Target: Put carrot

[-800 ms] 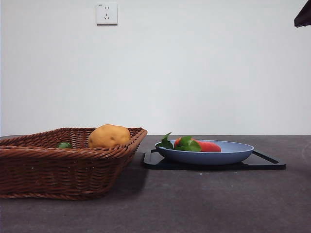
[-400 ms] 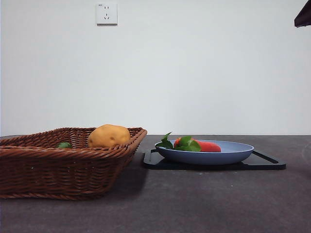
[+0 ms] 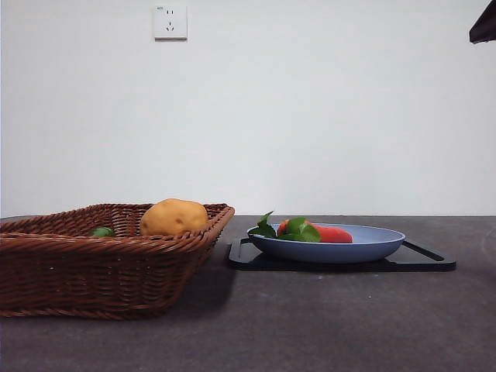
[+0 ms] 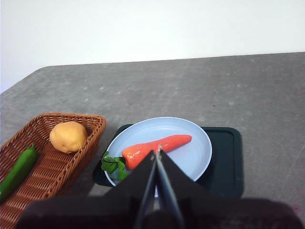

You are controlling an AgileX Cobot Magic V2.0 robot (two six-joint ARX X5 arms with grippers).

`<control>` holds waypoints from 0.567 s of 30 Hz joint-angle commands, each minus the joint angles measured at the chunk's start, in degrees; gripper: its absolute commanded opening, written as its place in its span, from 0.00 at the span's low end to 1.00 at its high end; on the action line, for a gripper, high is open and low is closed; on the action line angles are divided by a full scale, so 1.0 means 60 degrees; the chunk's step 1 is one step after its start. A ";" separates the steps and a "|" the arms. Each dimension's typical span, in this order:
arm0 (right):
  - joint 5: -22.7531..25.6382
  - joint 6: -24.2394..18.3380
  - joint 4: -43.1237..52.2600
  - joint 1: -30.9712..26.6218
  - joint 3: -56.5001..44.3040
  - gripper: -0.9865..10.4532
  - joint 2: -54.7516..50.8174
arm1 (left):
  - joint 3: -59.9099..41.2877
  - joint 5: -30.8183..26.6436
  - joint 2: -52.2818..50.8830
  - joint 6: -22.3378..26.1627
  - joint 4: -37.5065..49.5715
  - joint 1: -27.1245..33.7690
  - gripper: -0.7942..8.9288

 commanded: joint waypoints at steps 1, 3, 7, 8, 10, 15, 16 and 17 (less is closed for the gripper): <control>0.0044 0.0106 0.0117 0.0062 0.0102 0.09 0.0011 | -0.0117 0.0015 -0.0040 0.0015 0.0073 0.0036 0.09; 0.0047 0.0106 0.0117 0.0062 0.0102 0.09 0.0011 | -0.0117 0.0015 -0.0040 0.0015 0.0073 0.0036 0.09; 0.0051 -0.0259 0.0120 0.0058 0.0102 0.09 0.0011 | -0.0117 0.0015 -0.0040 0.0015 0.0073 0.0036 0.09; 0.0087 -0.0616 0.0124 0.0058 0.0102 0.09 0.0011 | -0.0117 0.0015 -0.0040 0.0015 0.0073 0.0036 0.09; 0.0204 -0.1224 0.0044 0.0058 0.0102 0.09 -0.0055 | -0.0117 0.0015 -0.0040 0.0015 0.0073 0.0036 0.09; 0.0062 -0.1362 -0.0025 -0.0521 0.0073 0.09 -0.0849 | -0.0117 0.0011 -0.0040 0.0015 0.0073 0.0036 0.09; -0.0251 -0.1366 -0.0022 -0.0838 0.0029 0.09 -0.0998 | -0.0117 0.0011 -0.0040 0.0015 0.0073 0.0036 0.09; -0.0597 -0.1370 -0.0018 -0.1169 -0.0029 0.09 -0.1133 | -0.0117 0.0011 -0.0040 0.0015 0.0073 0.0036 0.09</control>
